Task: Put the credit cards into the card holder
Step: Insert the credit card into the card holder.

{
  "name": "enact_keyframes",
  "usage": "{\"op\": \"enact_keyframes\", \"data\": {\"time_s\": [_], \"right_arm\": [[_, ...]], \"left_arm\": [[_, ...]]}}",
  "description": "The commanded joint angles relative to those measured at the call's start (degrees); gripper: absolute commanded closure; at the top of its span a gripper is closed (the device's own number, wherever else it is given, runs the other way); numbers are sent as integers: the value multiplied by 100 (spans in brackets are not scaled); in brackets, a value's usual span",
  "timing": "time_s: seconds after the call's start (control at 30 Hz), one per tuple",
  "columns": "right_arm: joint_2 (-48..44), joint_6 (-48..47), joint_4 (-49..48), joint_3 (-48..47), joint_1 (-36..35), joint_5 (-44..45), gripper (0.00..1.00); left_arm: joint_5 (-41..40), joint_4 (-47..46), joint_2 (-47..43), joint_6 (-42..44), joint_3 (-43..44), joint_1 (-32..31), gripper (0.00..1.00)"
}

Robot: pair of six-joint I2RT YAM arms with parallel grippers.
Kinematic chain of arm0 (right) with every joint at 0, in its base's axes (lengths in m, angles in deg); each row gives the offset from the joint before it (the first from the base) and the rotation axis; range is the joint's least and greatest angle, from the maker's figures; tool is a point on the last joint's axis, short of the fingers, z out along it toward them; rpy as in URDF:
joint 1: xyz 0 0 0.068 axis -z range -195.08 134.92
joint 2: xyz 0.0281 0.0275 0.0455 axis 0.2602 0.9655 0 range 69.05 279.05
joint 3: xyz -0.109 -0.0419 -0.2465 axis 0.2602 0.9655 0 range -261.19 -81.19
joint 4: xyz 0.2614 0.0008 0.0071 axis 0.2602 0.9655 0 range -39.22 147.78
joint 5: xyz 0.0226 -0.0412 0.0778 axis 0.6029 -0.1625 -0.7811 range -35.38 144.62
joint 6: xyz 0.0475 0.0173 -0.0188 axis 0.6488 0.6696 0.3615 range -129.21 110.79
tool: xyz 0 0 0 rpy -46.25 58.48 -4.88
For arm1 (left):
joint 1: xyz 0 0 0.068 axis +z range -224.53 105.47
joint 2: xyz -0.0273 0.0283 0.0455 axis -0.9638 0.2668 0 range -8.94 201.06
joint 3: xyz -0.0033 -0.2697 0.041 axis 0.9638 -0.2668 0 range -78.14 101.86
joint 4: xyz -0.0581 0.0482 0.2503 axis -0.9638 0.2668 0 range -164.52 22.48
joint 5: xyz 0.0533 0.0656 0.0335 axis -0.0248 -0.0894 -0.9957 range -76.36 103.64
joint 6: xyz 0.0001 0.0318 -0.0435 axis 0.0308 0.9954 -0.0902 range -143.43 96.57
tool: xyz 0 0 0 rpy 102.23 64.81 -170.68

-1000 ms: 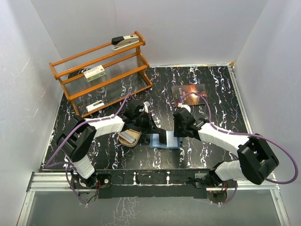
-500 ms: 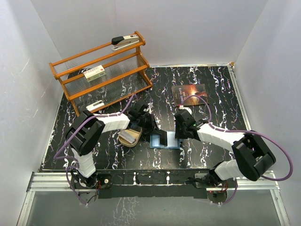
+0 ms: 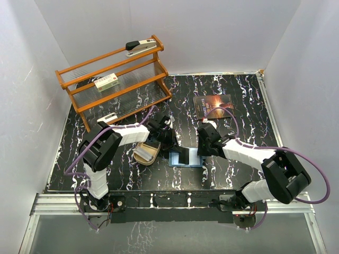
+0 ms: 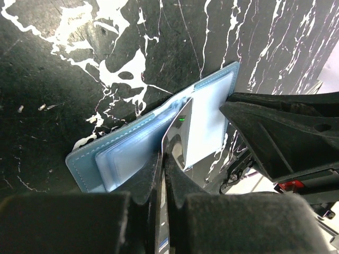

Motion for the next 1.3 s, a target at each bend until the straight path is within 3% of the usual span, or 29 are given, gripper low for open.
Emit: {"op": "enact_keyframes", "data": {"time_s": [0.0, 0.27, 1.27], "right_arm": [[-15, 24, -192, 108, 9, -3, 88], [-12, 32, -208, 141, 14, -43, 88], [-229, 505, -323, 471, 8, -209, 88]], "left_arm": [[-91, 706, 61, 426, 248, -34, 100], [-250, 1008, 92, 537, 351, -33, 100], [-512, 367, 355, -8, 283, -81, 100]]}}
